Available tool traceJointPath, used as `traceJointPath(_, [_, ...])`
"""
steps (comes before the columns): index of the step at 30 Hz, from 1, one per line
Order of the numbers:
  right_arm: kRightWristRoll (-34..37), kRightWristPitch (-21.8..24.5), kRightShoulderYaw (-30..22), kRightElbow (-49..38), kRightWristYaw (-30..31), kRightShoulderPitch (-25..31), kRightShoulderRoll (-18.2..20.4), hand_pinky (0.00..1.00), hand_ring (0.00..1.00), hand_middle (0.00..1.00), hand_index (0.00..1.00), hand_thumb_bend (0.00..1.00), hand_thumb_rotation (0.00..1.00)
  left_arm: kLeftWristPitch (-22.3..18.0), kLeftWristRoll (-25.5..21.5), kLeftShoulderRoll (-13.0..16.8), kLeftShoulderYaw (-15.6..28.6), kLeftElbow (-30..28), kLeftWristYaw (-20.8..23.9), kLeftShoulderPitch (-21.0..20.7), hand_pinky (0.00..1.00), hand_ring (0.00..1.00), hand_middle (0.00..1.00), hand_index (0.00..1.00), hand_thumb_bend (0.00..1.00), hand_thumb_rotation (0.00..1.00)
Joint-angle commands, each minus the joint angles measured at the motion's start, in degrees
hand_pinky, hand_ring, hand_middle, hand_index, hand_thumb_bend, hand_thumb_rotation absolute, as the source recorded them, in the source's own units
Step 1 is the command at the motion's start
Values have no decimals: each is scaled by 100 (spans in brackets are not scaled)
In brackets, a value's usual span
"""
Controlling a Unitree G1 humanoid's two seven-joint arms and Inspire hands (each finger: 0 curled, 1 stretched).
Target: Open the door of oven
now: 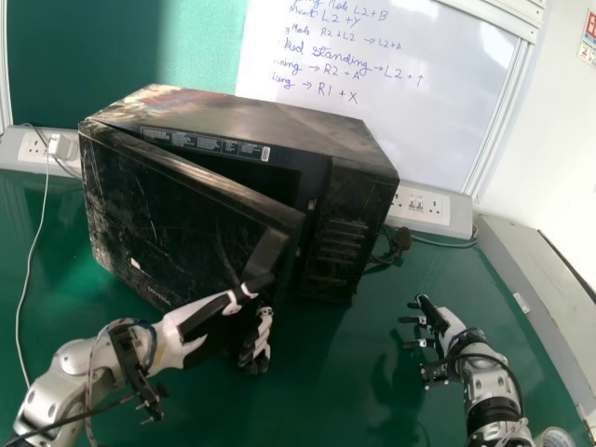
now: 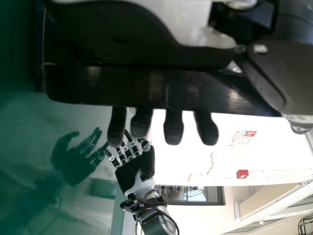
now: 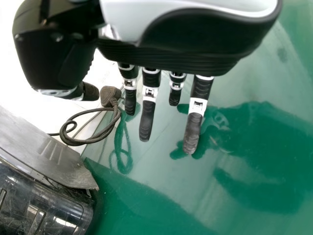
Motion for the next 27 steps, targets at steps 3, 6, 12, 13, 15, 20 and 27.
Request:
traceJointPath(3, [-75,-3,55,82,-33,60,1,63,69,72,91,42,46,59,-441,6,342,-330,120,60,0,4,9,12,57,35])
traceJointPath(6, [-165,-23,155,82,-52,50,-5,61,67,69,89,41,48,228,-564,46,466,-433,162,142,0,4,9,11,58,36])
traceJointPath(12, [-56,102,57,92,-69,12,12,56,64,70,90,42,46,517,-720,208,602,-722,175,329,0,3,8,9,56,31])
traceJointPath(13, [-46,87,47,92,-54,13,11,56,65,72,91,41,42,496,-763,201,626,-746,173,363,0,3,7,9,55,29])
traceJointPath(15, [-83,68,88,93,-21,9,0,58,66,72,92,39,43,548,-886,182,689,-814,200,427,0,2,7,9,52,26])
traceJointPath(20, [-98,95,103,94,-68,-11,5,50,62,71,90,39,47,822,-1165,255,911,-898,214,490,0,1,6,8,56,21])
traceJointPath(27, [-57,65,64,95,4,-5,-10,53,65,74,92,40,45,822,-1464,507,1153,-992,-147,703,0,1,5,8,51,17])
